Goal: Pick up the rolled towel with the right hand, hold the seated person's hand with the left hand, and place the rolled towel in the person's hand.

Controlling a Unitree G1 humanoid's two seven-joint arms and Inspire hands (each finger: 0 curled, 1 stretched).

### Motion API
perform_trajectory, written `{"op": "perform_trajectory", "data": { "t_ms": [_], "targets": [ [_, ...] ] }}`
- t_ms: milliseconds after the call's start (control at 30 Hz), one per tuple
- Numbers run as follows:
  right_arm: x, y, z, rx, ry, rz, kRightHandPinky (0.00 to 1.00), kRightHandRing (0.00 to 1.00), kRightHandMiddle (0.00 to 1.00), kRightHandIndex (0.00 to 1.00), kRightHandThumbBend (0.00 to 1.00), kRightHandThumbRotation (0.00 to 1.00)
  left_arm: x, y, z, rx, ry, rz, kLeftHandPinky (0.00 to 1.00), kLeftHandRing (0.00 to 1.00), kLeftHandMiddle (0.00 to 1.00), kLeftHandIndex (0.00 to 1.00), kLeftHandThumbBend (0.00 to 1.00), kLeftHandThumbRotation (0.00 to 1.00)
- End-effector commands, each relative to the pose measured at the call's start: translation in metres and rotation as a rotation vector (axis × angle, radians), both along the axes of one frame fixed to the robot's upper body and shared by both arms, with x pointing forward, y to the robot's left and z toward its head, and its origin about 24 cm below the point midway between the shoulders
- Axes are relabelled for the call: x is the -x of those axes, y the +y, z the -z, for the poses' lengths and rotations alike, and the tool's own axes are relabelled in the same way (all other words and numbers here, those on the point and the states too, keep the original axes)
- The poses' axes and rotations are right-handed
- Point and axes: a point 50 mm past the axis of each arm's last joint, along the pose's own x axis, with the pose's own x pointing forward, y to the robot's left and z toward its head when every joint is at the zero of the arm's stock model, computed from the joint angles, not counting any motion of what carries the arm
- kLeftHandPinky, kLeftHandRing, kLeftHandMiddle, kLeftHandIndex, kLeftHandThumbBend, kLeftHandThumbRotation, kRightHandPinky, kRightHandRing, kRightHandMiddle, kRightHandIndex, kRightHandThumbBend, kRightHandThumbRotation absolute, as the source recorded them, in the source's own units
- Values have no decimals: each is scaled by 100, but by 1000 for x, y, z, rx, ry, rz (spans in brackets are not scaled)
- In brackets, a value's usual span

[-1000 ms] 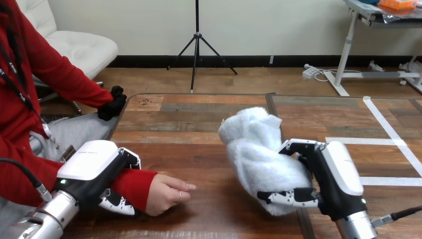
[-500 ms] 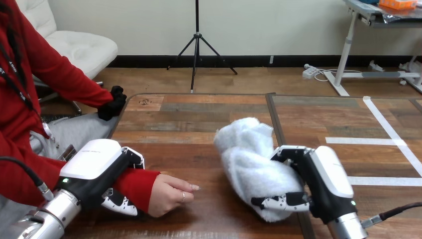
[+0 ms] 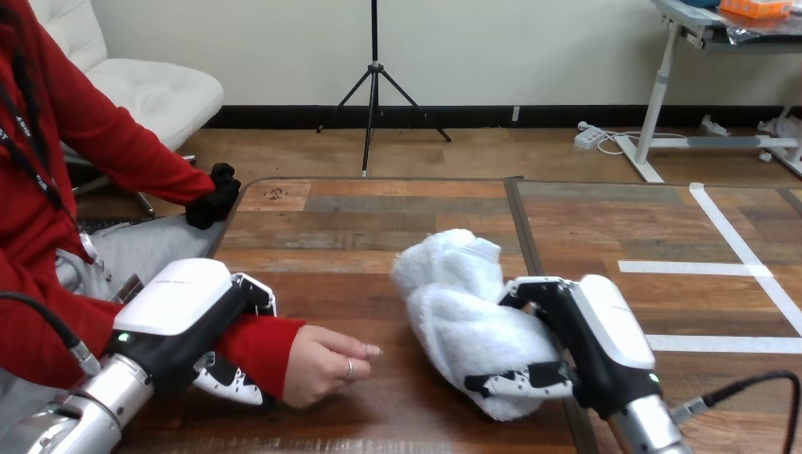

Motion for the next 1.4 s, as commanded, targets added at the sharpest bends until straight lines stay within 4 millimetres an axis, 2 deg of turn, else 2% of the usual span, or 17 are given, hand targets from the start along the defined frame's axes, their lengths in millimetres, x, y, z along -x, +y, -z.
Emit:
{"op": "perform_trajectory", "data": {
  "t_ms": [0,767,1367],
  "targets": [
    [-34,23,-33,-19,-127,-64,9,12,15,13,77,0,-29,-35,-69,163,-300,148,29,31,34,36,99,0],
    [-29,40,-20,2,-53,-121,9,12,15,13,78,0,-30,-38,-70,180,-304,158,30,32,36,38,100,0],
    [-20,55,-20,-23,-79,-215,9,11,15,13,75,0,-33,-41,-71,184,-310,168,31,33,36,38,100,0]
  ]
}}
